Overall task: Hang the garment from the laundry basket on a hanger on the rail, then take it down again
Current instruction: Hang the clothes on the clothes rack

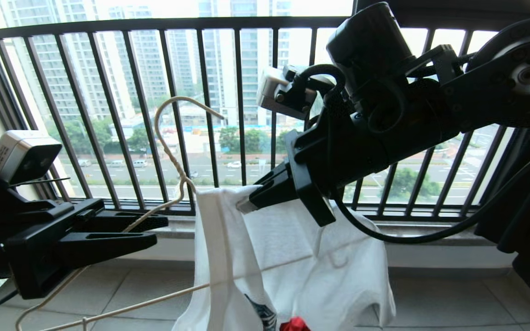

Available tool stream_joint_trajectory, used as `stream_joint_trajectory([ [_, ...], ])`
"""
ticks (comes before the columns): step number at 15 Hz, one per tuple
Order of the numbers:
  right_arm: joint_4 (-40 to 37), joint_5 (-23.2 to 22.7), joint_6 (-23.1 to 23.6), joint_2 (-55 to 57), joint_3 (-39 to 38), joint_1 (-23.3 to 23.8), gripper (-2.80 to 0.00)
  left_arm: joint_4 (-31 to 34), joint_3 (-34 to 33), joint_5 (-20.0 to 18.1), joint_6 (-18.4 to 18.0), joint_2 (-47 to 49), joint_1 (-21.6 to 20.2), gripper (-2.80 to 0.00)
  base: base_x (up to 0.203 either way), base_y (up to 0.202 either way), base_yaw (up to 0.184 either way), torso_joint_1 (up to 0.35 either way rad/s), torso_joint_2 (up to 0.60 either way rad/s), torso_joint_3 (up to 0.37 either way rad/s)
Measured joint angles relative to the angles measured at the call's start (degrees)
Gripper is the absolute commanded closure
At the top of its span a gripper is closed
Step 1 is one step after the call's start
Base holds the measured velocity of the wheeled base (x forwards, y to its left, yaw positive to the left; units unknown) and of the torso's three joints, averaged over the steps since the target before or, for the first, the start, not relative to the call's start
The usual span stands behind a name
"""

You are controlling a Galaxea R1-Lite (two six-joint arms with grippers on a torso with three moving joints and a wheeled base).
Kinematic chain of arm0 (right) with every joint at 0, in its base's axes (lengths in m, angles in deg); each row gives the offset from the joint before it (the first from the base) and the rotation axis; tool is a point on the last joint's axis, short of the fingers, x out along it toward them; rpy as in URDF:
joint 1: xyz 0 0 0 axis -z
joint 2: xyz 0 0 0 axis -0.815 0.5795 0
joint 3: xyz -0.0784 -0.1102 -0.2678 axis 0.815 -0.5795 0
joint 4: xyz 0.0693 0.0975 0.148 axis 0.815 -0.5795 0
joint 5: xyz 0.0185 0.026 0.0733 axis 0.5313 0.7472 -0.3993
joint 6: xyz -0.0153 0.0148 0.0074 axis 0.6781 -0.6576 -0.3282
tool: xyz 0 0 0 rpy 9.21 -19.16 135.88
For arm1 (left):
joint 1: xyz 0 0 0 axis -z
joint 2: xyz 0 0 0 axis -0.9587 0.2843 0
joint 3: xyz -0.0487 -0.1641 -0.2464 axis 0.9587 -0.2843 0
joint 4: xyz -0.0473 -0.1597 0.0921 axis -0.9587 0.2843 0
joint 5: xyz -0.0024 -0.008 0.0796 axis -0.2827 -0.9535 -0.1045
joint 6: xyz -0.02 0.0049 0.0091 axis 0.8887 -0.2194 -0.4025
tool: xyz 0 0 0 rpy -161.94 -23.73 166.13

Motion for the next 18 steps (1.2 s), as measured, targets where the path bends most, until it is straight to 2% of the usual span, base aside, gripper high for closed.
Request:
stream_joint_trajectory([
  [2,-0.9,0.0,0.5,-0.1,0.0,0.0,0.00,0.1,0.6,0.6,0.2,0.3,-0.1,-2.80,0.000,0.000,0.000,0.000,0.00,0.000],
  [5,-2.0,0.0,0.8,-0.2,0.0,0.2,0.00,0.1,1.8,5.7,0.3,0.7,-0.2,-2.80,0.000,0.000,0.000,0.000,0.00,0.000],
  [7,-1.8,0.0,0.8,-0.2,0.3,0.7,0.00,0.1,3.1,7.8,1.3,-0.2,-2.1,-2.80,0.000,0.000,0.000,0.000,0.00,0.000],
  [11,-1.2,0.2,0.7,-0.2,0.5,2.1,0.00,0.1,7.0,8.1,9.3,-3.5,-6.9,-2.80,0.000,0.000,0.000,0.000,0.00,0.000],
  [12,-1.0,0.3,0.6,-0.2,0.5,2.6,0.00,0.1,8.1,8.3,10.9,-4.1,-8.2,0.00,0.000,0.000,0.000,0.000,0.00,0.000],
  [16,0.9,0.2,0.0,-0.2,0.5,4.9,0.00,0.7,11.2,8.6,12.3,-5.1,-12.0,0.00,0.000,0.000,0.000,0.000,0.00,0.000],
  [18,3.2,0.1,-2.2,-0.3,0.5,6.4,0.00,1.3,12.4,8.6,12.6,-5.2,-12.4,0.00,0.000,0.000,0.000,0.000,0.00,0.000],
])
